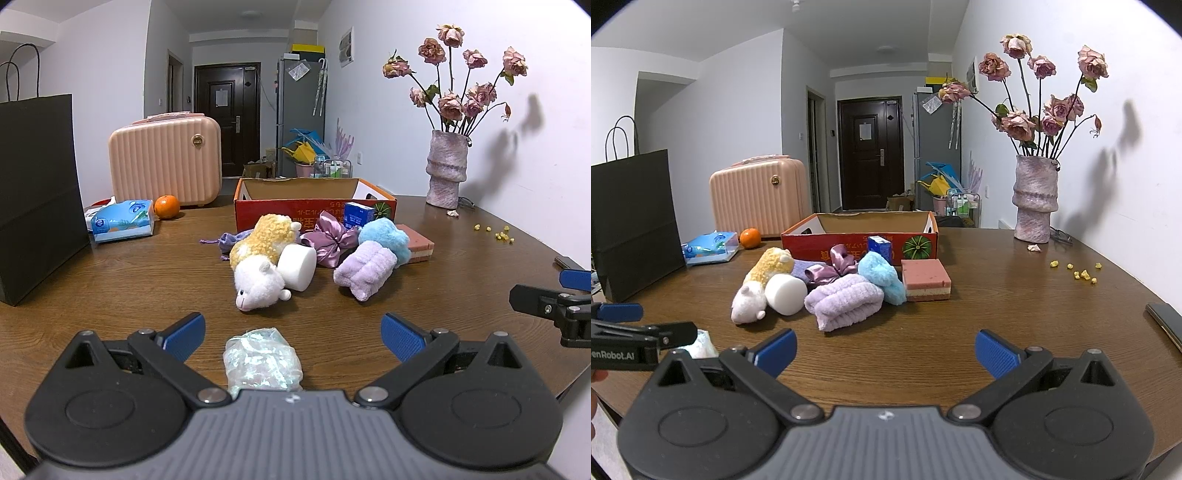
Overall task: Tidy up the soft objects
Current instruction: 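Move the left gripper toward the clear plastic bag on the table, then close the left gripper on the plastic bag while the right gripper approaches the lavender towel roll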
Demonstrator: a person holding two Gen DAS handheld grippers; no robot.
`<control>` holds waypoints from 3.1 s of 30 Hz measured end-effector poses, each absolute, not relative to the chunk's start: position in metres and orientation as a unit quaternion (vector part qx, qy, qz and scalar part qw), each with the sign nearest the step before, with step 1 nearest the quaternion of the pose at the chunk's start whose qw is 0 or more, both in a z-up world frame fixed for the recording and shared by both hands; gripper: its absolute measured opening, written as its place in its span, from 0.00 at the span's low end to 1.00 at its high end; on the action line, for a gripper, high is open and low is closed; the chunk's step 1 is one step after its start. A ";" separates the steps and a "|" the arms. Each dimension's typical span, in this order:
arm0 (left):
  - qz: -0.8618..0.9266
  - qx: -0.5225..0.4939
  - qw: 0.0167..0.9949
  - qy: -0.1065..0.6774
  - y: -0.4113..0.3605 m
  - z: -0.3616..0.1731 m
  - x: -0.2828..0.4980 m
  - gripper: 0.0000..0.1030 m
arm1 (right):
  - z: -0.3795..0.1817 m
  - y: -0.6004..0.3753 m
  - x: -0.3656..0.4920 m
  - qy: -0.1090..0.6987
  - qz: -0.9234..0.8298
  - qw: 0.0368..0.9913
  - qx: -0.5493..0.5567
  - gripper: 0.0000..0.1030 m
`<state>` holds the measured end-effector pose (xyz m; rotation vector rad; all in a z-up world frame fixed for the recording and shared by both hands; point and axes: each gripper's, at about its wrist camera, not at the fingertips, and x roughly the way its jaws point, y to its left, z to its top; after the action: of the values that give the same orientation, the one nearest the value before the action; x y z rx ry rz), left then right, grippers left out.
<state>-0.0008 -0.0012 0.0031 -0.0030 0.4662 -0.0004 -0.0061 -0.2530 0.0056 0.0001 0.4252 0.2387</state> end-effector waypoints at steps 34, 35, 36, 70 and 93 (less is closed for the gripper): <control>-0.001 -0.002 0.973 0.230 -0.001 0.003 -0.001 1.00 | 0.006 -0.253 -0.008 0.209 0.117 0.971 -0.002 1.00; -0.001 -0.002 0.973 0.230 -0.001 0.003 -0.001 1.00 | 0.005 -0.253 -0.007 0.210 0.117 0.971 -0.002 1.00; -0.001 -0.002 0.973 0.230 -0.001 0.003 -0.001 1.00 | 0.005 -0.253 -0.007 0.210 0.117 0.971 -0.002 1.00; 0.035 -0.012 0.951 0.306 0.029 -0.043 0.041 0.95 | -0.018 -0.237 0.025 0.255 0.124 0.959 -0.021 1.00; 0.006 -0.019 0.956 0.293 0.043 -0.041 0.064 0.44 | -0.032 -0.209 0.071 0.274 0.135 0.951 -0.057 1.00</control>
<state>0.0637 0.0426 -0.0408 -0.0393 0.5952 0.0116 0.0708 -0.2091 -0.0323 -0.1165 0.5565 0.2752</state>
